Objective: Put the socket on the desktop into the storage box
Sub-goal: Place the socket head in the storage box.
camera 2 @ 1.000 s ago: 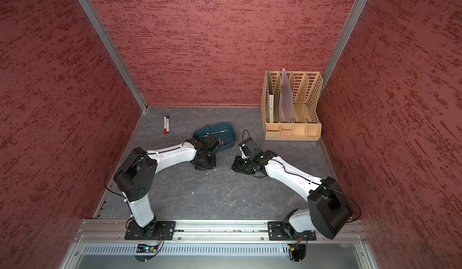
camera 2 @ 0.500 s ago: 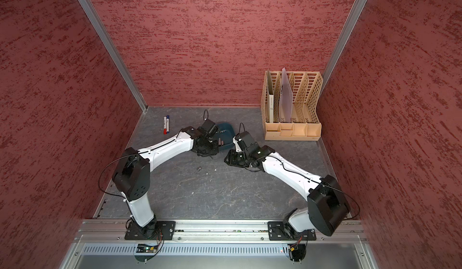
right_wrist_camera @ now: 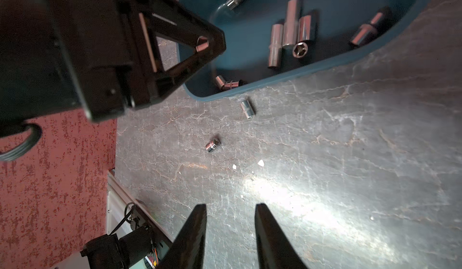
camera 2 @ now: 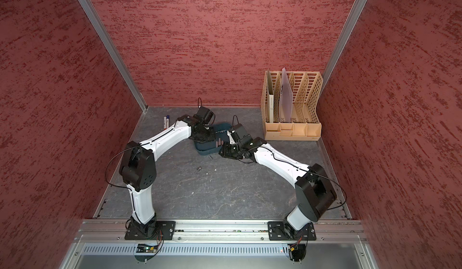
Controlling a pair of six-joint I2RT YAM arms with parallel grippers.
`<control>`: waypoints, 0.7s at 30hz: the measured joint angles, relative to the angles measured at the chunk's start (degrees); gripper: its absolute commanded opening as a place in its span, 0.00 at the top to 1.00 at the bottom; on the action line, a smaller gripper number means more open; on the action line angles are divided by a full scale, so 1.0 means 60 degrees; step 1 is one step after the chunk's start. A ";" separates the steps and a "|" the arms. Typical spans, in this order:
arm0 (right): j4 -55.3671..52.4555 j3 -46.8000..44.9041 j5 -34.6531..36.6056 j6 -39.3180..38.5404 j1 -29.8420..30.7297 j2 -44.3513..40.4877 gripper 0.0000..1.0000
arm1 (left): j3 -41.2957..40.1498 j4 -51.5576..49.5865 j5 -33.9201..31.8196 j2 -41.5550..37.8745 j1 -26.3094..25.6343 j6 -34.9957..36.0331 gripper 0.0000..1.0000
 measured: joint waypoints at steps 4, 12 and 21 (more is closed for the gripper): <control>0.0036 0.0058 0.0044 0.0007 -0.0066 0.0189 0.63 | 0.0357 0.0073 0.0066 0.0583 0.0211 0.0211 0.88; 0.0062 0.0058 0.0051 0.0076 -0.0095 0.0437 0.63 | 0.1319 0.0029 0.0168 0.1807 0.0408 0.0561 0.88; 0.0135 -0.0022 0.0047 0.0193 -0.0095 0.0375 0.63 | 0.2131 -0.0215 0.0171 0.2892 0.0681 0.0780 0.84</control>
